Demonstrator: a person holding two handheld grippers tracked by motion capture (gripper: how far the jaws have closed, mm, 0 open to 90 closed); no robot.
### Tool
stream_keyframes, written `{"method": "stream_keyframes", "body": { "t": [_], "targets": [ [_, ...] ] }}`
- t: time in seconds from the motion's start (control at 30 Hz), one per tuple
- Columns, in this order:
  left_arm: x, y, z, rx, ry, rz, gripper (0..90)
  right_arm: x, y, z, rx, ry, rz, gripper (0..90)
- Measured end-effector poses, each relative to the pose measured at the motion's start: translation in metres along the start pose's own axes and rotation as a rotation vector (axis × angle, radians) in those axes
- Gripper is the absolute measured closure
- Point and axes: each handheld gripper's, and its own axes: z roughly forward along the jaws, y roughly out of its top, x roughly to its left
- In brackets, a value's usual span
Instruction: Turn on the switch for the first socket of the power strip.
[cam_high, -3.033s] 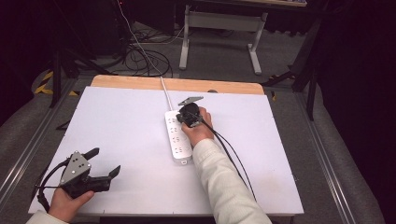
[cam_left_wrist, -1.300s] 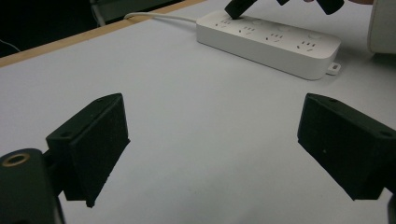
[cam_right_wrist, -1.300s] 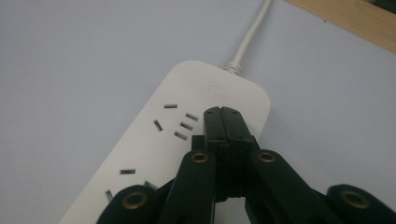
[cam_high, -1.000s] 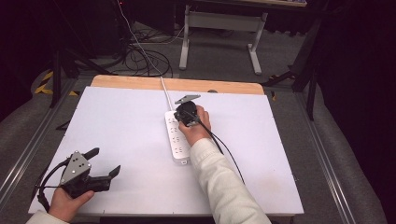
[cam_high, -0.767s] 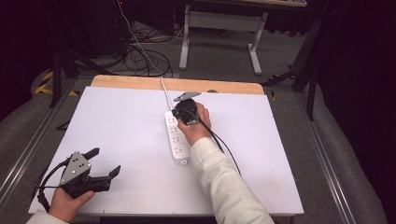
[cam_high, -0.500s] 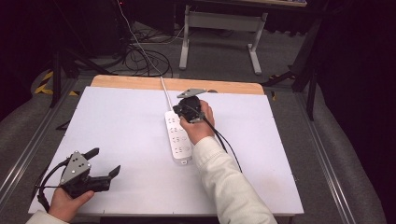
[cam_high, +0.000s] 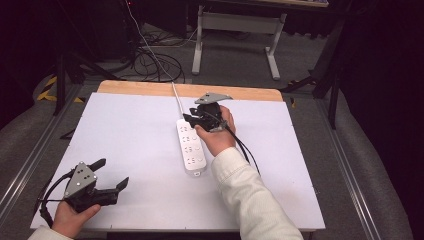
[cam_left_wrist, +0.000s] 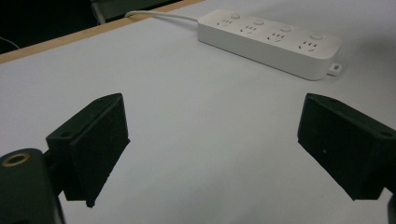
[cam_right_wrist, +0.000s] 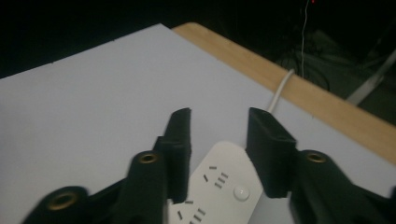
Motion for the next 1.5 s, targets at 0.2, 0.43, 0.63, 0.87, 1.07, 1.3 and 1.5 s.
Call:
{"method": "stream_keyframes", "body": {
  "t": [0.2, 0.43, 0.63, 0.87, 1.07, 1.3, 1.5],
  "targets": [
    [0.0, 0.0, 0.0, 0.001, -0.001, 0.0, 9.5, 0.003, 0.0, -0.017, -0.005, 0.035, 0.045, 34.0],
    [-0.001, 0.0, 0.001, 0.0, 0.001, -0.004, 9.5, 0.01, -0.002, -0.047, -0.057, 0.04, -0.01, 25.8],
    [0.0, 0.0, 0.0, 0.001, 0.003, -0.004, 9.5, 0.011, -0.007, -0.073, -0.08, 0.053, -0.01, 20.0],
    [-0.001, 0.0, 0.0, 0.0, 0.003, -0.007, 9.5, 0.009, -0.026, -0.097, -0.083, 0.056, 0.0, 14.2],
    [-0.002, 0.0, 0.0, 0.001, 0.006, -0.002, 9.5, 0.001, -0.046, -0.118, -0.077, 0.103, 0.017, 12.6],
    [-0.003, 0.0, -0.001, -0.003, 0.0, -0.013, 9.5, 0.001, -0.068, -0.136, -0.096, 0.129, 0.035, 11.4],
    [-0.003, 0.0, -0.002, -0.007, 0.005, -0.012, 9.5, 0.001, -0.086, -0.148, -0.107, 0.124, 0.025, 10.6]
  ]
}}
